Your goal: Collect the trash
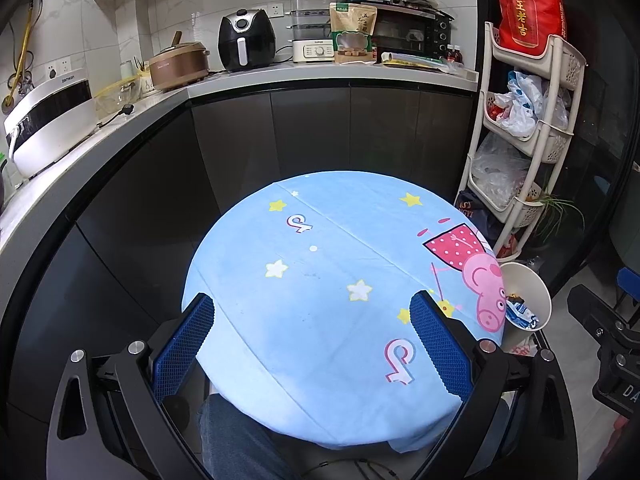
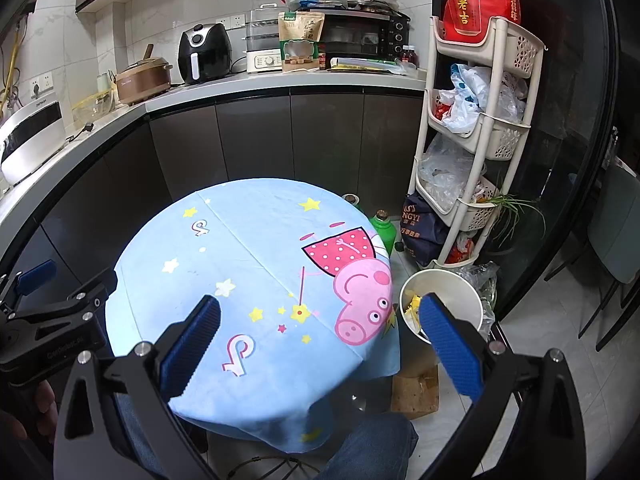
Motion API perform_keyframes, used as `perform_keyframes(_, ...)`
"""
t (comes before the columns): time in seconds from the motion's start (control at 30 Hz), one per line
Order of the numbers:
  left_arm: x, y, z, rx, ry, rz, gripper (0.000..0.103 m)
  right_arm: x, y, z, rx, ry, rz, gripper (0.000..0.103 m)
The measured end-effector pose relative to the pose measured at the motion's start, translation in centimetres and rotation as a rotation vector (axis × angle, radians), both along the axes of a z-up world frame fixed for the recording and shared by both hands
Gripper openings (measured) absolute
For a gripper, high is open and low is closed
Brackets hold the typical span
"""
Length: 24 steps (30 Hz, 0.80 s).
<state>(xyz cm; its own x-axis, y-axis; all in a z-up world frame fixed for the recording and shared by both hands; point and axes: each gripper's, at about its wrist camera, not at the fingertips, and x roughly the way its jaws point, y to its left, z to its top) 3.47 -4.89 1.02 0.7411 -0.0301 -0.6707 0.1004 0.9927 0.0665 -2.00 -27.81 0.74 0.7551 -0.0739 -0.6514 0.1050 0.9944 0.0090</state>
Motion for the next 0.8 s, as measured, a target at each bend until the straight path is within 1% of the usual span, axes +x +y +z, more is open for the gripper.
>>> perform_keyframes(0.8,-0.02,-0.20,0.05,-0.004,0.001,-0.004,0.095,0.03,-0.04,0.04,0.001,0.001,-0.001,0.100)
